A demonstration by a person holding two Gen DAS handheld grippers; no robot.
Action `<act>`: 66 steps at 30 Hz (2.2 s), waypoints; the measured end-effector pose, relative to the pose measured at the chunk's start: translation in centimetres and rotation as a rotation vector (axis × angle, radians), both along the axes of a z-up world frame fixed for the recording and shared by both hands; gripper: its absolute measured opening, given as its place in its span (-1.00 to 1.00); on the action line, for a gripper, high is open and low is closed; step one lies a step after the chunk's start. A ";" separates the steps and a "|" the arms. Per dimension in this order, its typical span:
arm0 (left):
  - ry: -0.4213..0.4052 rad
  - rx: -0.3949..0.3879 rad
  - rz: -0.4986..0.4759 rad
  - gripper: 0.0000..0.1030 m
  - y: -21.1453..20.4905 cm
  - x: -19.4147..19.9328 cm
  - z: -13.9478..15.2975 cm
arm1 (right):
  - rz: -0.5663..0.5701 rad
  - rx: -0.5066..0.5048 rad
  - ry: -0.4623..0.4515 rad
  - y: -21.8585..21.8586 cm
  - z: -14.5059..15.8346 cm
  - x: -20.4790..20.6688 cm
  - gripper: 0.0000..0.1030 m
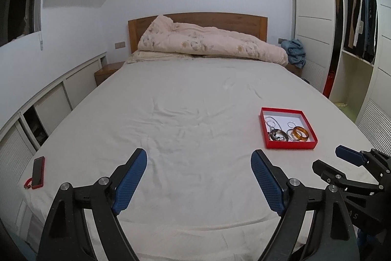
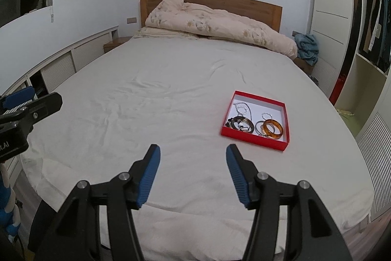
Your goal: Organize jewelry
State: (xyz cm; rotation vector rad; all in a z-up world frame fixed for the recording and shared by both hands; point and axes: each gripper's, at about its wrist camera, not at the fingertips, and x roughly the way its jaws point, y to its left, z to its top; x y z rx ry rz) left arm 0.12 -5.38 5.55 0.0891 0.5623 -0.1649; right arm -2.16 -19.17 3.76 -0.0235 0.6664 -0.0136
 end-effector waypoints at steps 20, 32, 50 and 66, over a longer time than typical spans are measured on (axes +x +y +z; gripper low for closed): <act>-0.010 0.011 -0.007 0.68 -0.3 -1.5 0.1 | 0.000 -0.005 -0.019 0.2 -0.1 -1.0 0.06; 0.006 0.026 -0.017 0.68 -0.7 -1.3 -0.3 | -0.007 -0.001 -0.014 0.1 -0.3 -1.0 0.06; 0.047 0.026 -0.016 0.83 -1.0 -0.4 -1.6 | -0.058 -0.014 -0.017 -0.8 -1.3 -0.3 0.51; 0.086 0.022 -0.013 0.83 -0.7 0.6 -3.1 | -0.100 -0.047 0.011 -1.0 -2.2 0.3 0.54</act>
